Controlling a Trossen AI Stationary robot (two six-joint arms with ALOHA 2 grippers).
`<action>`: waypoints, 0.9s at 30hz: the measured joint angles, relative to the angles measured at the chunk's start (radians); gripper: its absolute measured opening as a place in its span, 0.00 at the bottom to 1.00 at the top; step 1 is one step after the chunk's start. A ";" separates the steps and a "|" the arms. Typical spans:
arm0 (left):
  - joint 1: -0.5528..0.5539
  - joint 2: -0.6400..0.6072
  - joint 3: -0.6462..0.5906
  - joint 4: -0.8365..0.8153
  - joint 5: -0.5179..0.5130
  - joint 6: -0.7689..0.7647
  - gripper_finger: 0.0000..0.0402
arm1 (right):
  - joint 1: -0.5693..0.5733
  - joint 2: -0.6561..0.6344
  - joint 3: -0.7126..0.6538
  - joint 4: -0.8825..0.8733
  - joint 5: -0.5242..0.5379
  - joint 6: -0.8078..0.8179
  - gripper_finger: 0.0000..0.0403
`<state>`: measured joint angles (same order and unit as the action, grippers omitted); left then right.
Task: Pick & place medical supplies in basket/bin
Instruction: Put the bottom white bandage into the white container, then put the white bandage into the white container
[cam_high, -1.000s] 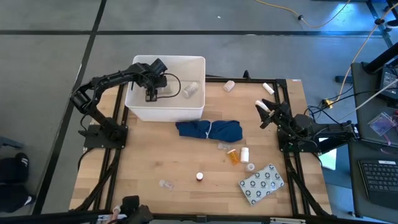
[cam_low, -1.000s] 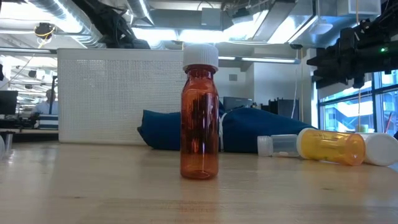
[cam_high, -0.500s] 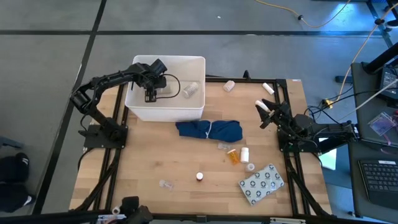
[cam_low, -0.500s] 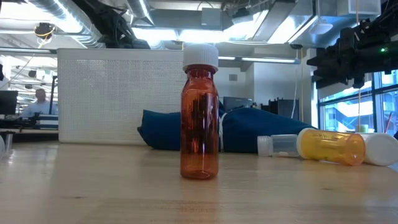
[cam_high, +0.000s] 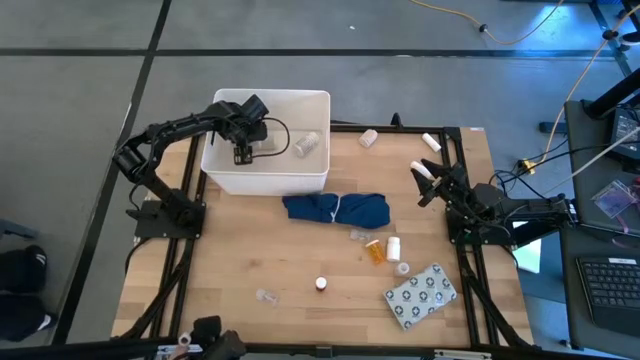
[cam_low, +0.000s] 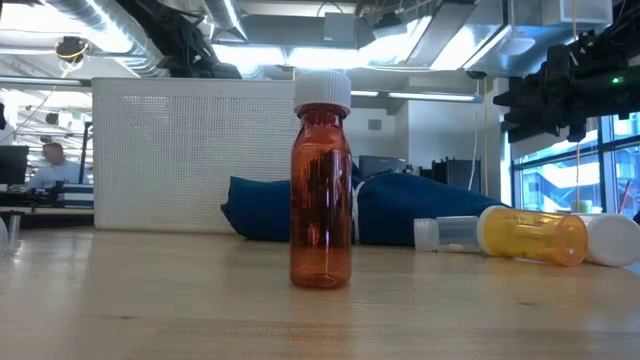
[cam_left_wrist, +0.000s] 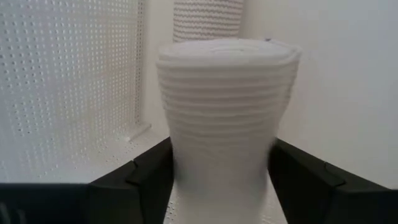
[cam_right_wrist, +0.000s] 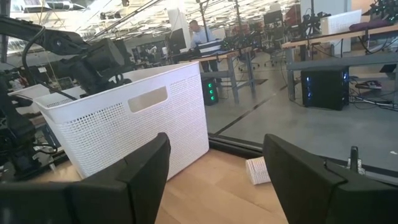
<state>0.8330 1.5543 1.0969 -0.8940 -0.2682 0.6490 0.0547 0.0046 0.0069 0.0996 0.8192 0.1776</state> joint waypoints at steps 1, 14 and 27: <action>0.000 0.000 0.000 0.000 0.000 -0.008 0.61 | 0.000 0.000 0.000 0.000 0.000 0.001 0.64; 0.000 -0.038 0.000 0.001 -0.047 -0.086 0.68 | 0.000 0.000 0.000 0.146 0.000 -0.002 0.64; 0.000 -0.323 0.065 0.109 0.218 -0.469 0.68 | 0.000 0.000 0.004 0.345 -0.023 0.033 0.64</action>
<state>0.8330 1.2309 1.1622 -0.7846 -0.0504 0.1799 0.0544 0.0048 0.0109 0.4446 0.7958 0.2110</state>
